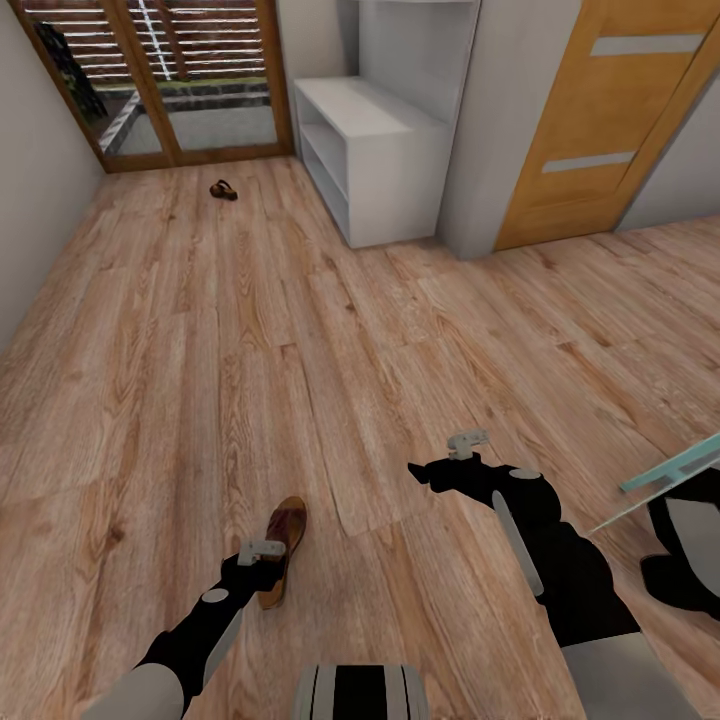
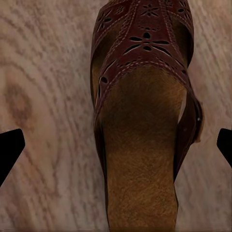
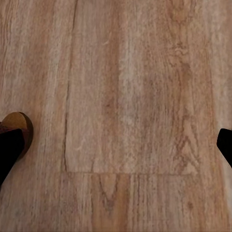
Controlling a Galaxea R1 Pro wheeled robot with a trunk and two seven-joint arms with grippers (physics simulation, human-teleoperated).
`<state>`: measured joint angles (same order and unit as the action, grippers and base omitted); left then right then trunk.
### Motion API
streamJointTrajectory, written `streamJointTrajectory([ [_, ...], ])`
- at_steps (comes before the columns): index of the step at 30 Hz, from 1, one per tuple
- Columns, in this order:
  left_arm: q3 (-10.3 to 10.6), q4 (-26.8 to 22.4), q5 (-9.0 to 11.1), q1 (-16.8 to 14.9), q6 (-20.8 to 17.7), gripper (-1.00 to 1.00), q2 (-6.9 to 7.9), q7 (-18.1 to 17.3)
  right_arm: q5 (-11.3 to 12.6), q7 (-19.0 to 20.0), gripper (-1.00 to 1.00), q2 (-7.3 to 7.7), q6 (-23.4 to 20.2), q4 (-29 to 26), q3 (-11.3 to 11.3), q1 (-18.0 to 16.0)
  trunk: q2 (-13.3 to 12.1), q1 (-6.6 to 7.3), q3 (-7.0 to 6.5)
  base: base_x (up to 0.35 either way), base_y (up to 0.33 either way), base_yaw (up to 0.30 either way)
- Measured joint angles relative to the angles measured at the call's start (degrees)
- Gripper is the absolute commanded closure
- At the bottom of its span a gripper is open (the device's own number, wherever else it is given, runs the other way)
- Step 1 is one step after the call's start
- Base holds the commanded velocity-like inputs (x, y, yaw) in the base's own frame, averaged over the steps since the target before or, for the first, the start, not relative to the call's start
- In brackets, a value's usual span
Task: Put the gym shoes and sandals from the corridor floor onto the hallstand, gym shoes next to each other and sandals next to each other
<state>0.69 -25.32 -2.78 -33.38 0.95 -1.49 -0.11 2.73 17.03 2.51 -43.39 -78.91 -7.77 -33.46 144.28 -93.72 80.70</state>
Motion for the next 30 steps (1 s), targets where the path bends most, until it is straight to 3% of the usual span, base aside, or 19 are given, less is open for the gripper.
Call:
streamJointTrajectory([
  [17, 0.03, 0.0, -0.05, 0.0, 0.09, -1.0, -0.01, 0.24, -0.01, 0.0, -1.0, -0.01, 0.0, -0.06, 0.09, -0.02, 0.23, -0.44, 5.21, 0.0, 0.0, 0.0],
  [21, 1.03, -0.07, -0.12, -0.15, -0.01, -1.0, -0.08, 0.45, 0.0, 0.0, -1.0, -0.01, 0.0, -0.06, 0.09, -0.01, 0.23, -0.43, 5.58, 0.0, 0.0, 0.0],
  [22, 2.38, -0.06, -0.2, -0.2, -0.04, -1.0, -0.08, 0.53, 0.0, 0.0, -1.0, -0.01, 0.0, -0.06, 0.09, 0.0, 0.23, -0.43, 5.63, 0.0, 0.0, 0.0],
  [27, 4.82, -0.07, -0.28, -0.26, 0.0, -1.0, -0.04, 0.63, 0.02, 0.0, -1.0, -0.01, 0.0, -0.06, 0.09, 0.0, 0.23, -0.43, 5.78, 0.0, 0.0, -0.011],
  [30, 5.18, -0.03, -0.29, -0.27, 0.0, -1.0, -0.03, 0.69, 0.05, 0.0, -1.0, -0.01, 0.0, -0.06, 0.09, 0.0, 0.23, -0.43, 5.8, 0.0, 0.0, -0.104],
])
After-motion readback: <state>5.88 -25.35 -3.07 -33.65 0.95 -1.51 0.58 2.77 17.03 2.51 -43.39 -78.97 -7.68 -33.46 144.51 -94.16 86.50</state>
